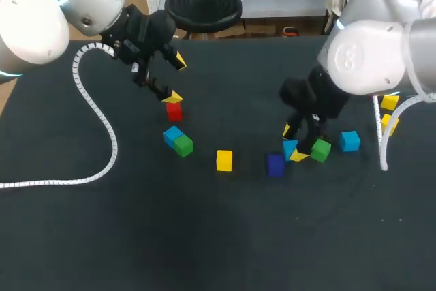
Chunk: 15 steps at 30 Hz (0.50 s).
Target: Place the blue cubes, place green cubes on the blue cubes, place the yellow cubes on the green cubes, then place the red cubes on the yellow cubes, and place purple cube on the red cubes.
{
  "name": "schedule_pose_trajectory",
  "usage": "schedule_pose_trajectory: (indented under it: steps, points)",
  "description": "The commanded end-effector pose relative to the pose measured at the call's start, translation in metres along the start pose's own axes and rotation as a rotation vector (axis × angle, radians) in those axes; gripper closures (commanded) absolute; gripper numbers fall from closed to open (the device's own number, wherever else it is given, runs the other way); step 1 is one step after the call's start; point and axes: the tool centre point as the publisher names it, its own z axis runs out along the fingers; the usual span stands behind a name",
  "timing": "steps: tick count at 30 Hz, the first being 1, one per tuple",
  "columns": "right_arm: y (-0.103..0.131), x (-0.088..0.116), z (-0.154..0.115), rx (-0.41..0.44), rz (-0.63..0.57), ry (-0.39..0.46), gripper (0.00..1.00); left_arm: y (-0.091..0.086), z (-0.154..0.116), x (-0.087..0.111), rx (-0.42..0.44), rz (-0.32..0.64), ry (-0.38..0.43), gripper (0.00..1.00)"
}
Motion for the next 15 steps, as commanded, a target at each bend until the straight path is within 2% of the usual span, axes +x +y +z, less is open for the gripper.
schedule_pose_trajectory:
  steps: [1, 2, 15]
  points:
    - [0.01, 0.003, 0.004, 0.018, 0.008, -0.001, 0.9, 0.001, 0.0, -0.001, 0.002, -0.003, 0.006, 0.0]
    - [0.011, 0.003, 0.005, 0.02, 0.012, -0.001, 1.0, 0.001, 0.0, -0.001, 0.002, -0.003, 0.006, 0.0]
    - [0.023, -0.014, -0.017, 0.057, 0.129, 0.029, 1.0, 0.001, 0.0, -0.001, 0.002, -0.003, 0.006, 0.0]
